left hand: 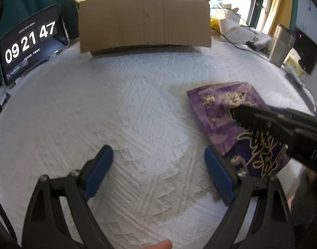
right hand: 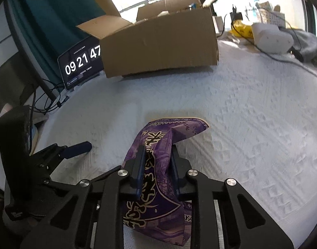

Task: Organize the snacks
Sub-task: 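Grasp the purple snack bag with the right tool, then carry the purple bag into the box and open the right tool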

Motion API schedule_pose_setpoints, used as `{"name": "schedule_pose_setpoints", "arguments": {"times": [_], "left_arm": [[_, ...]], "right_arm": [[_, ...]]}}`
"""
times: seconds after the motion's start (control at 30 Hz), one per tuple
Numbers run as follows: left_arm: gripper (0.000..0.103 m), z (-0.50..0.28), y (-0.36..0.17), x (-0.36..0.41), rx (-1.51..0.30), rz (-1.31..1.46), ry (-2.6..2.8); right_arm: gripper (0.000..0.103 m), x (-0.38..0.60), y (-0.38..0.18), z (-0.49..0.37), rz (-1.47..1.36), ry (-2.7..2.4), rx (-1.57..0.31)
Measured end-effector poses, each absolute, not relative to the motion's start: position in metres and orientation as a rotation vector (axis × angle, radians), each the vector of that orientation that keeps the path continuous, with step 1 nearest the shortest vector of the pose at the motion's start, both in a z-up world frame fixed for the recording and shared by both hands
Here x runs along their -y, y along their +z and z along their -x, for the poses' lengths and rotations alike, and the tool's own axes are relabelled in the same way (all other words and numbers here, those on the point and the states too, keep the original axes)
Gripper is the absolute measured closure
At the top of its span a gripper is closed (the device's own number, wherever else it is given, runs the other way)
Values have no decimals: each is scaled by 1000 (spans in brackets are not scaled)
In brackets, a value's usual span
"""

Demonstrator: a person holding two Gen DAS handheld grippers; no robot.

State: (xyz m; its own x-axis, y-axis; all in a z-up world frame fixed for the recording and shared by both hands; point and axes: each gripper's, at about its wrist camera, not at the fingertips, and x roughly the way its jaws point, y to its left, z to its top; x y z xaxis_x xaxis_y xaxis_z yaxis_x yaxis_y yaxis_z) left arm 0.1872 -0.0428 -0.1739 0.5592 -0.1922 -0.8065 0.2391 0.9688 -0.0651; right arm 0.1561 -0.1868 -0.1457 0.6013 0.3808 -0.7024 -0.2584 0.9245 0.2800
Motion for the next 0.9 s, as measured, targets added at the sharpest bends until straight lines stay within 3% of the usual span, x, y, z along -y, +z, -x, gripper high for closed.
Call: {"name": "schedule_pose_setpoints", "arguments": {"times": [0.9], "left_arm": [[12,-230,-83,1,-720,10,-149]], "right_arm": [[79,193,-55,-215,-36,369,-644]]}}
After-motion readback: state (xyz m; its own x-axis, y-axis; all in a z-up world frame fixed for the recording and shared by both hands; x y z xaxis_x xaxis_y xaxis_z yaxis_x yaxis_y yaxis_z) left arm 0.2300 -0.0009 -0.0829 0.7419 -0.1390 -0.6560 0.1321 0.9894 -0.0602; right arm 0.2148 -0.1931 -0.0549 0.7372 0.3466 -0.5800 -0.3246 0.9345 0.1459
